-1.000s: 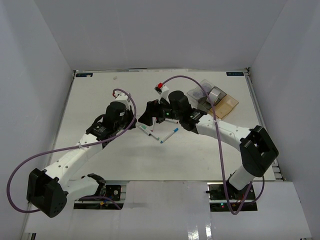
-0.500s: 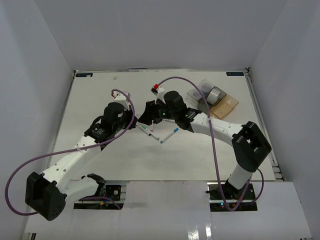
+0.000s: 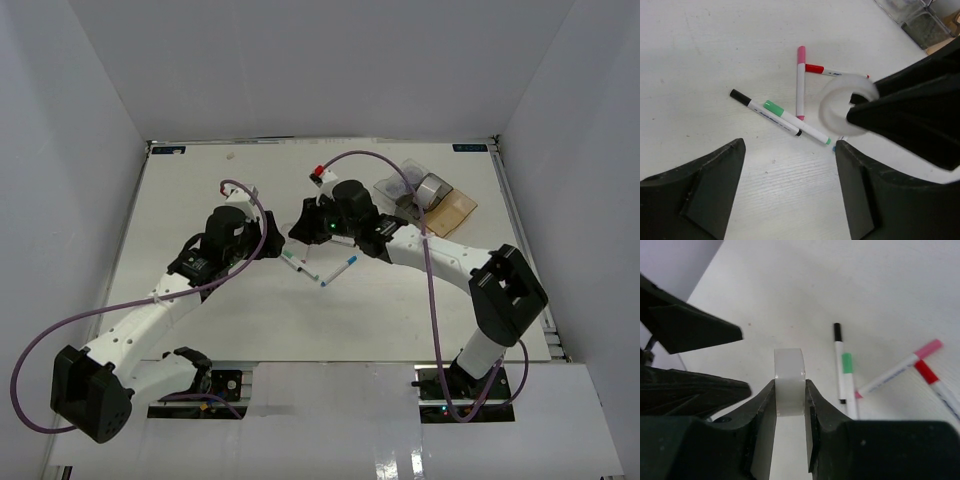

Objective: Sort the stationery into containers
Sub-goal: Place the stationery in the storage box.

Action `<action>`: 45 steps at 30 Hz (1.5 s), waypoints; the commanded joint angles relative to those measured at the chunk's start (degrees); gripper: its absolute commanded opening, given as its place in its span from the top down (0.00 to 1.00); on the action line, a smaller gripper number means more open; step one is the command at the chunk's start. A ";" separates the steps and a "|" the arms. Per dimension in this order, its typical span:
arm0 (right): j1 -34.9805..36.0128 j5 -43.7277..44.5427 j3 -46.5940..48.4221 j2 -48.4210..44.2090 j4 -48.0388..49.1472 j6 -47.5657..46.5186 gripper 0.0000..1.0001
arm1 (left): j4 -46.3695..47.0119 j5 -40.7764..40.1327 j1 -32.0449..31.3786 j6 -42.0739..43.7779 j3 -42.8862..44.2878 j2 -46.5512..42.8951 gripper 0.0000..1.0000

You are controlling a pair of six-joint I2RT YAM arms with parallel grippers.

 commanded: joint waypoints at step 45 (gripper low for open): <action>-31.80 21.19 1.97 2.36 -16.10 -38.24 0.57 | -2.32 1.33 3.74 -0.81 1.62 1.98 0.06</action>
